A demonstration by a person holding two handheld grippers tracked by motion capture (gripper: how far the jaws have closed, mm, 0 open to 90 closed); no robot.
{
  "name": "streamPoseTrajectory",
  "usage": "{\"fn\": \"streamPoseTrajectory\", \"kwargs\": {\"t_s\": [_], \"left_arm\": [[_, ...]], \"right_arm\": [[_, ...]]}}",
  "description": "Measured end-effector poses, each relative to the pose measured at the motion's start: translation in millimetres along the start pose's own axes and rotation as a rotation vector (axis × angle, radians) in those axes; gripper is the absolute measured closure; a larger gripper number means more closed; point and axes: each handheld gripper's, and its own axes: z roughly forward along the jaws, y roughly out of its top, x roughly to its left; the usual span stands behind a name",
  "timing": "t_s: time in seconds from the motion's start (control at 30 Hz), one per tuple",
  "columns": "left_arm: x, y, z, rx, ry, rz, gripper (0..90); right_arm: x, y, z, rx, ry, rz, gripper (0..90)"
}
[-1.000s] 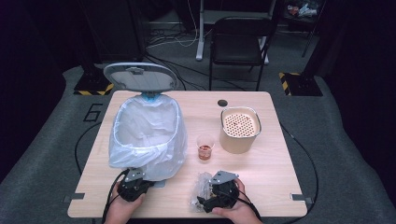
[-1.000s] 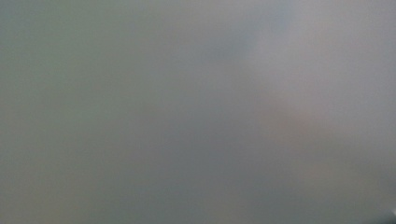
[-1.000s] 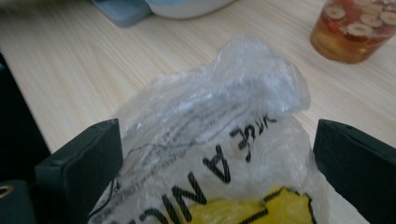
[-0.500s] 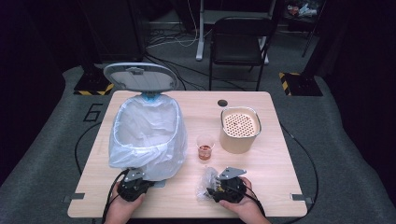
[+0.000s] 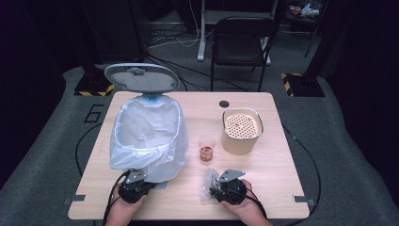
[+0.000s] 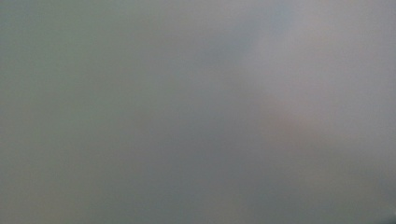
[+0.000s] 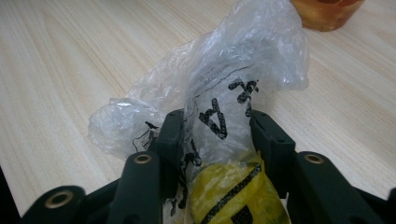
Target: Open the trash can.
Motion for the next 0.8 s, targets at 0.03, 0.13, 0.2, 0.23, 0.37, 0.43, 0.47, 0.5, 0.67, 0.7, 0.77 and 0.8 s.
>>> {"fn": "streamPoseTrajectory", "kwargs": {"t_s": [0.03,0.13,0.2,0.23,0.37,0.43,0.47,0.5,0.67,0.7,0.77,0.8], "left_arm": [[0.0,0.0,-0.1,0.001,0.001,0.0,90.0],[-0.4,0.0,0.1,0.001,0.004,0.003,90.0],[-0.4,-0.3,0.5,-0.006,0.0,0.003,90.0],[0.7,-0.6,-0.1,0.002,0.003,0.017,90.0],[-2.2,-0.9,0.3,-0.007,0.014,-0.003,90.0],[-3.3,-1.1,0.6,-0.011,0.021,0.004,90.0],[-3.4,-1.3,1.0,-0.018,0.021,0.002,90.0],[-3.1,-1.2,0.6,-0.012,0.02,0.002,90.0],[-1.6,-1.6,0.8,-0.018,0.012,-0.006,90.0],[-1.7,-1.8,0.8,-0.019,0.013,-0.006,90.0],[-1.5,-1.7,0.8,-0.019,0.01,-0.002,90.0],[-1.1,-2.0,1.3,-0.028,0.006,-0.004,90.0]], "right_arm": [[-0.7,0.1,0.2,-0.011,0.003,-0.003,63.5],[-1.7,0.7,-0.9,-0.011,0.012,0.003,67.9],[-1.7,1.5,-2.2,-0.002,0.018,0.006,70.1],[-2.2,2.1,-2.7,-0.006,0.022,0.0,71.6],[-1.6,4.2,-6.0,-0.024,0.022,0.02,74.5],[-1.7,5.3,-7.8,-0.03,0.023,0.03,75.1],[-2.6,5.8,-8.4,-0.034,0.025,0.023,75.3],[-3.2,6.0,-9.3,-0.039,0.034,0.023,75.5],[-5.2,8.1,-14.7,-0.051,0.057,0.047,76.0],[-4.5,9.0,-16.0,-0.053,0.058,0.057,76.1],[-4.6,10.5,-17.8,-0.058,0.063,0.054,76.1],[-5.0,11.3,-19.0,-0.053,0.071,0.048,76.1]]}}
